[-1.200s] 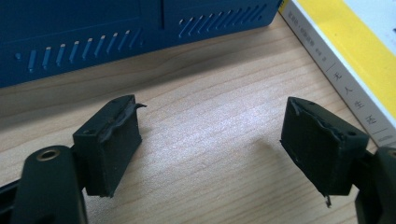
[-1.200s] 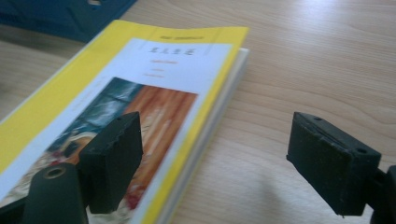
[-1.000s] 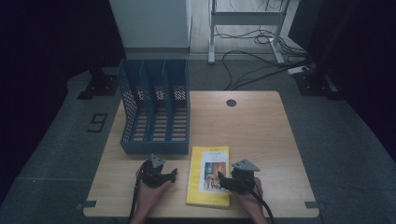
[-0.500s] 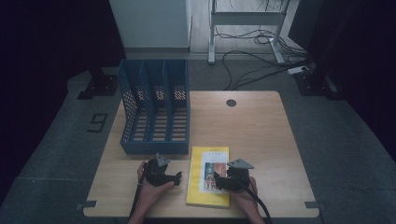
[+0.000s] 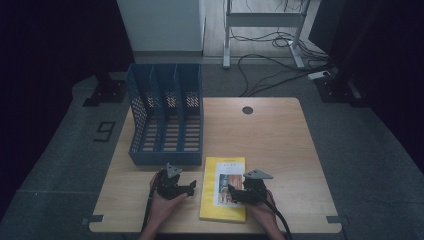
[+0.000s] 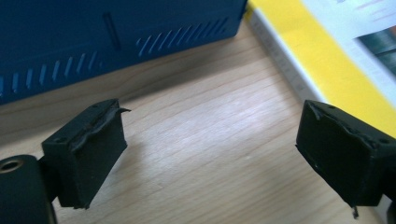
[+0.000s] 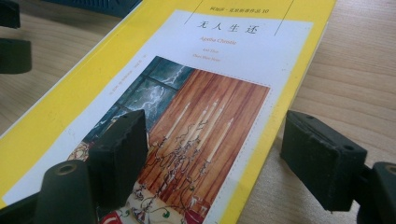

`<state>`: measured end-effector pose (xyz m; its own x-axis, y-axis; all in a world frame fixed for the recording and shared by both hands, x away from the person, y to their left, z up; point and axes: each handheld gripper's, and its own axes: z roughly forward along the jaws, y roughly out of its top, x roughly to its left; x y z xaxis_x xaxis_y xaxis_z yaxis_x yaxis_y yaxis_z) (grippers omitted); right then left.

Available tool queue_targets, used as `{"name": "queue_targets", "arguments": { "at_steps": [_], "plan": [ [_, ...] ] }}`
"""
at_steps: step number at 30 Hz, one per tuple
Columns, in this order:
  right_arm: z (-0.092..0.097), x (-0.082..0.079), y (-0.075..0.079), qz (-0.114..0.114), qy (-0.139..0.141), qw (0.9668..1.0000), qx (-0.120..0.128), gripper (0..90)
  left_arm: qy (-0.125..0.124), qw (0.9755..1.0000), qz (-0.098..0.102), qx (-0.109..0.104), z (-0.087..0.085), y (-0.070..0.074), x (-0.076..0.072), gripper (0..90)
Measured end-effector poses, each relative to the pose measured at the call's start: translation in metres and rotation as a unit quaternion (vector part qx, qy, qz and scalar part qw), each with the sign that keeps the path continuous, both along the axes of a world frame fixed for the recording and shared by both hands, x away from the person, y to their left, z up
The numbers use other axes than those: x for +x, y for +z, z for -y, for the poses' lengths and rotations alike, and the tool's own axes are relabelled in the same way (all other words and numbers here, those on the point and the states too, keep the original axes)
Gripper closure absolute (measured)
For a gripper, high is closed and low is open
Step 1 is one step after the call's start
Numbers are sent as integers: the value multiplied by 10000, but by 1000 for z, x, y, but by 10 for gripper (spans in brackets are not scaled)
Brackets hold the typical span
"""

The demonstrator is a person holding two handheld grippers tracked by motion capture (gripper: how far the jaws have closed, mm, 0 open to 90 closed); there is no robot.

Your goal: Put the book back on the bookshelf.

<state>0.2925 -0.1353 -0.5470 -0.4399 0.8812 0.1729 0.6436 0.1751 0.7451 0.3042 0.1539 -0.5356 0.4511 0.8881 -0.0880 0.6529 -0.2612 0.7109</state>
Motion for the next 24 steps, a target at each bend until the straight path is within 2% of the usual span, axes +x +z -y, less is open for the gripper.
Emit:
{"name": "queue_targets", "arguments": {
  "at_steps": [3, 5, 7, 10, 12, 16, 20, 24],
  "plan": [
    [0, -1, 1, 20, 23, 10000, -35, 235, -66, 9998, -23, -209, 3, 3, -4, 104],
    [0, -2, 2, 91, 93, 9999, -112, 242, -162, 9993, 28, -328, 11, 7, -9, 144],
    [0, -2, 3, 112, 126, 9997, -149, 256, -346, 9990, 14, -266, 23, 7, -12, 141],
    [0, -3, 4, 120, 123, 9997, -168, 267, -594, 9979, -115, -237, 38, 3, -15, 141],
    [1, -3, 5, 137, 137, 9996, -182, 271, -665, 9975, -151, -203, 44, 0, -16, 141],
    [0, -5, 6, 140, 168, 9996, -159, 279, -796, 9959, -252, -358, 49, -5, -17, 146],
    [0, -5, 6, 128, 143, 9997, -146, 279, -890, 9947, -326, -408, 54, -8, -17, 151],
    [1, -5, 7, 143, 159, 9997, -121, 284, -977, 9934, -320, -500, 56, -10, -16, 156]
  ]
}}
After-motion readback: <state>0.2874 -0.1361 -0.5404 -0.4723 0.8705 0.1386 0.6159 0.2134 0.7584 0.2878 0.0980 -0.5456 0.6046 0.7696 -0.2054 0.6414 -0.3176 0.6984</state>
